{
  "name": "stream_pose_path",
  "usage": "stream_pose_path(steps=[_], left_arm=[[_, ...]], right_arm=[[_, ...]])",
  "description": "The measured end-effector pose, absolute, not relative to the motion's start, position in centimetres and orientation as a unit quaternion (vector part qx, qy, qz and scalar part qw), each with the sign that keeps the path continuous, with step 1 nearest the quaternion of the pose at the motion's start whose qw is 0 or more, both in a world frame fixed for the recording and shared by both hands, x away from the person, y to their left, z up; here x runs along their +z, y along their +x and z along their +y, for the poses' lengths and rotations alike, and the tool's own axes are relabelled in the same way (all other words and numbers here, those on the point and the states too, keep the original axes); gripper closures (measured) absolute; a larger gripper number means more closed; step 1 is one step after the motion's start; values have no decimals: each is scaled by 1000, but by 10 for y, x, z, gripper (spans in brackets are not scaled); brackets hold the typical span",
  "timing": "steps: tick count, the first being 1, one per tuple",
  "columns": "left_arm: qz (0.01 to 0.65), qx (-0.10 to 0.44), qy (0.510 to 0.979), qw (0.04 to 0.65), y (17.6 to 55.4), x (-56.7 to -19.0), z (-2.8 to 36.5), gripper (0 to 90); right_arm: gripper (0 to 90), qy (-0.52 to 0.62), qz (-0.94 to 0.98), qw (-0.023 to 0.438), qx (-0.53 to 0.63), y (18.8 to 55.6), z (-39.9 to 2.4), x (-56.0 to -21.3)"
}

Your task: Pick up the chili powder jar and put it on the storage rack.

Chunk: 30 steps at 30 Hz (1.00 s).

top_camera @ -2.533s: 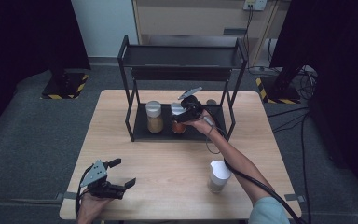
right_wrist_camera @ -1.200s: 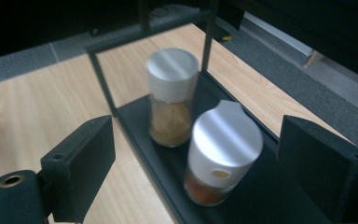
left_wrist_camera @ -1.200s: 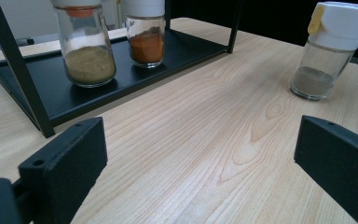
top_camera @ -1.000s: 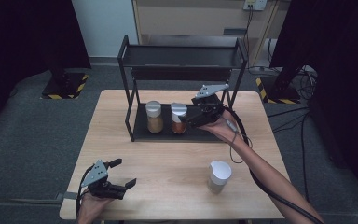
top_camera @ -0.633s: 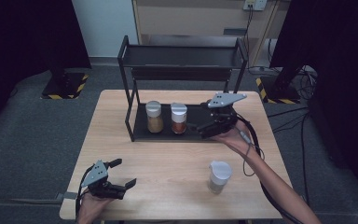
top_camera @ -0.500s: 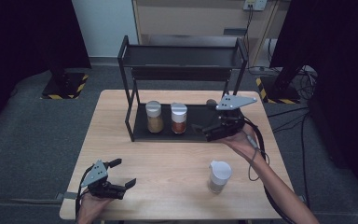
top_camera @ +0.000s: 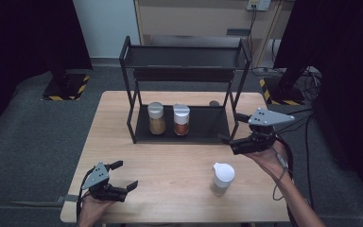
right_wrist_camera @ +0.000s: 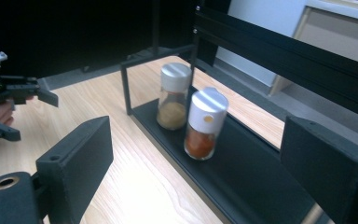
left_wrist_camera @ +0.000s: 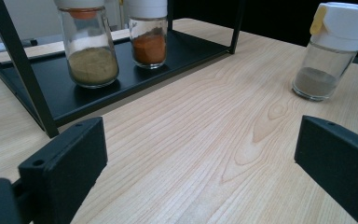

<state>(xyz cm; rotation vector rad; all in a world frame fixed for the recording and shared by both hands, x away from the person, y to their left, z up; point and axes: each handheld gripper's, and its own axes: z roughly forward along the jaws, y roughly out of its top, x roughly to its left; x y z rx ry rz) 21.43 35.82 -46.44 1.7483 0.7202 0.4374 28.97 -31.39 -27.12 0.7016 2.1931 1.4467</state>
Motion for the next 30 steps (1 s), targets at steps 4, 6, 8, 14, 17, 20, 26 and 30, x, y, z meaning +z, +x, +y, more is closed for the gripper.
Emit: stream_pose_path(steps=[4, 6, 8, 14, 17, 20, 26, 30], left_arm=[[306, 185, 743, 566, 215, -465, 358, 13], [306, 186, 743, 565, 214, -464, 358, 13], [307, 185, 742, 566, 214, -465, 359, 13], [307, 185, 742, 566, 214, -465, 359, 13], [307, 186, 742, 566, 214, -464, 359, 13], [309, 187, 741, 566, 214, -465, 359, 13], [308, 188, 741, 566, 213, -464, 359, 13], [307, 190, 739, 568, 212, -465, 359, 14]], right_arm=[[99, 262, 785, 216, 517, 276, -325, -279], [98, 267, 784, 216, 517, 270, -330, -284], [98, 270, 783, 214, 517, 264, -334, -290], [97, 286, 773, 217, 523, 243, -351, -305], [97, 294, 768, 225, 523, 231, -357, -313], [98, 301, 764, 235, 521, 219, -362, -324], [98, 317, 755, 241, 521, 203, -371, -345], [98, 329, 746, 254, 520, 194, -375, -355]])
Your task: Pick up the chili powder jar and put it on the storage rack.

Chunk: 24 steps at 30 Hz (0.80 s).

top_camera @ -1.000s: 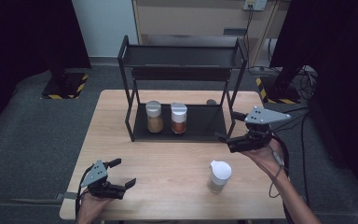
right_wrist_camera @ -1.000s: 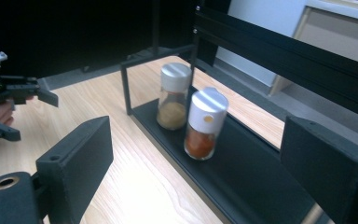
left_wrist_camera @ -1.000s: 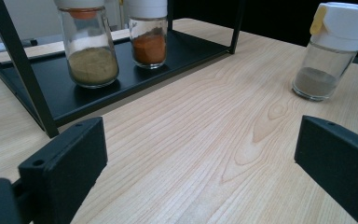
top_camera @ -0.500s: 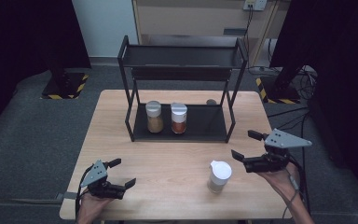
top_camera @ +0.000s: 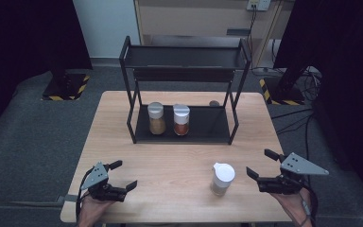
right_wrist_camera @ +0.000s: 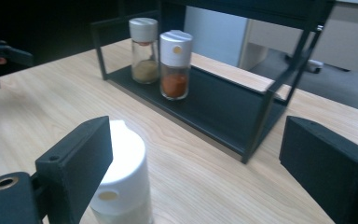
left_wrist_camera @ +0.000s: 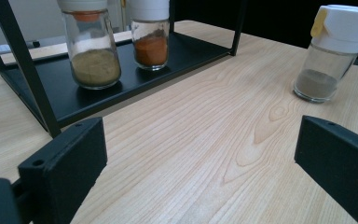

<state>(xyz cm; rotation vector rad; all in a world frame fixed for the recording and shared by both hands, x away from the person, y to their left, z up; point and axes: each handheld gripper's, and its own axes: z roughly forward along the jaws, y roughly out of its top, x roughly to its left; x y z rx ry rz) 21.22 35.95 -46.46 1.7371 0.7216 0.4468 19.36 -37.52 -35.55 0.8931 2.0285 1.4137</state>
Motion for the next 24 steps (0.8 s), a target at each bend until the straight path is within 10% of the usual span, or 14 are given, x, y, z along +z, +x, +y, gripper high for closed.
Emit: stream_pose_path(steps=[24], left_arm=[[311, 191, 737, 568, 212, -465, 360, 13]], right_arm=[[101, 353, 743, 248, 512, 185, -394, -409]])
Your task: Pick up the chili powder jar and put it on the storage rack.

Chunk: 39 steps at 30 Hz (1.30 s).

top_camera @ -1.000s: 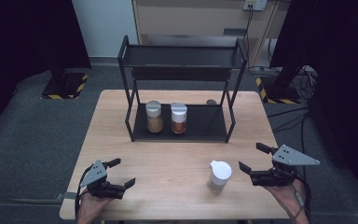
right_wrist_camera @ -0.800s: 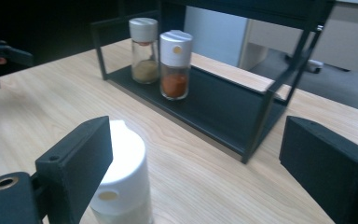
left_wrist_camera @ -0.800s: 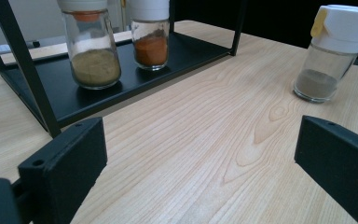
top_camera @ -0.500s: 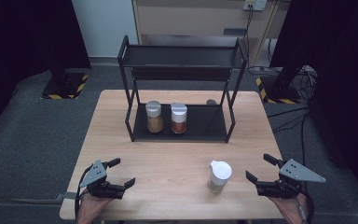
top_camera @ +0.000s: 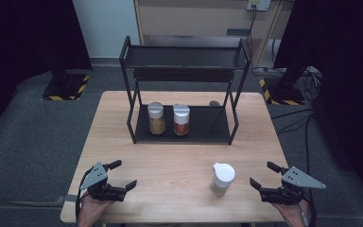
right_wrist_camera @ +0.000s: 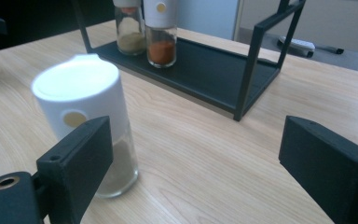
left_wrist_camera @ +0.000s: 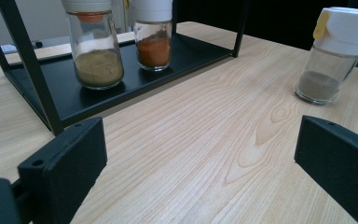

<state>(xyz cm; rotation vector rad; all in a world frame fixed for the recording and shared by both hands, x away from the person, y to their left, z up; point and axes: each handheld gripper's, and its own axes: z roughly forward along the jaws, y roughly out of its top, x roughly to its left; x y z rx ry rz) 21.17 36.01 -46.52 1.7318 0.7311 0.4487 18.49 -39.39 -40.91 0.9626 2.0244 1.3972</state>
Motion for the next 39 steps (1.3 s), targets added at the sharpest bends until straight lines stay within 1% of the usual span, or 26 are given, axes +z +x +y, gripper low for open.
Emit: stream_pose_path(steps=[9, 20, 39], left_arm=[[303, 192, 741, 568, 213, -465, 359, 13], [294, 190, 742, 571, 214, -465, 358, 13], [299, 182, 736, 579, 215, -468, 360, 9]], right_arm=[[101, 347, 741, 255, 515, 183, -395, -416], [75, 351, 739, 240, 523, 187, -398, -422], [72, 354, 738, 240, 522, 187, -397, -423]])
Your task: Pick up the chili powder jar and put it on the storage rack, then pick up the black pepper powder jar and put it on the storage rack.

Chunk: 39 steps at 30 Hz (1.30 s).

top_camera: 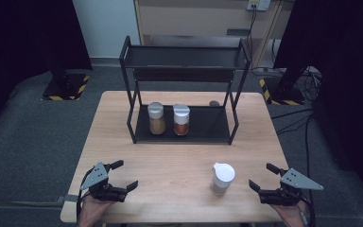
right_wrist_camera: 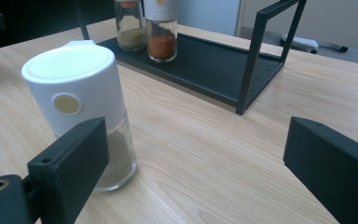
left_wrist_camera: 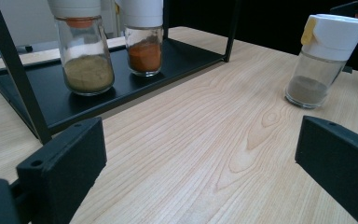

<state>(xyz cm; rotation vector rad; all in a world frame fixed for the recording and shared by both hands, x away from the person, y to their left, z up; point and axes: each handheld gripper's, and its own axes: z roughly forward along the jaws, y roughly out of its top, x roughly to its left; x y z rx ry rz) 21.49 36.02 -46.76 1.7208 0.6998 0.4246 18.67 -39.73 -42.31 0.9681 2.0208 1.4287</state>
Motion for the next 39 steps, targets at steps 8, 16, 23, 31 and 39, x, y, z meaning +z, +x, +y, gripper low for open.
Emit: stream_pose_path(steps=[8, 16, 23, 31, 39], left_arm=[[297, 183, 737, 579, 215, -467, 360, 9], [296, 183, 737, 579, 215, -468, 360, 9], [296, 183, 737, 579, 215, -467, 360, 9], [295, 181, 738, 579, 215, -467, 360, 9], [296, 182, 738, 578, 215, -467, 360, 9]], right_arm=[[72, 356, 737, 238, 524, 186, -398, -423], [73, 355, 736, 238, 525, 186, -399, -423], [74, 357, 733, 240, 527, 185, -400, -422], [76, 357, 739, 230, 523, 187, -402, -415], [75, 348, 737, 228, 532, 184, -401, -403]])
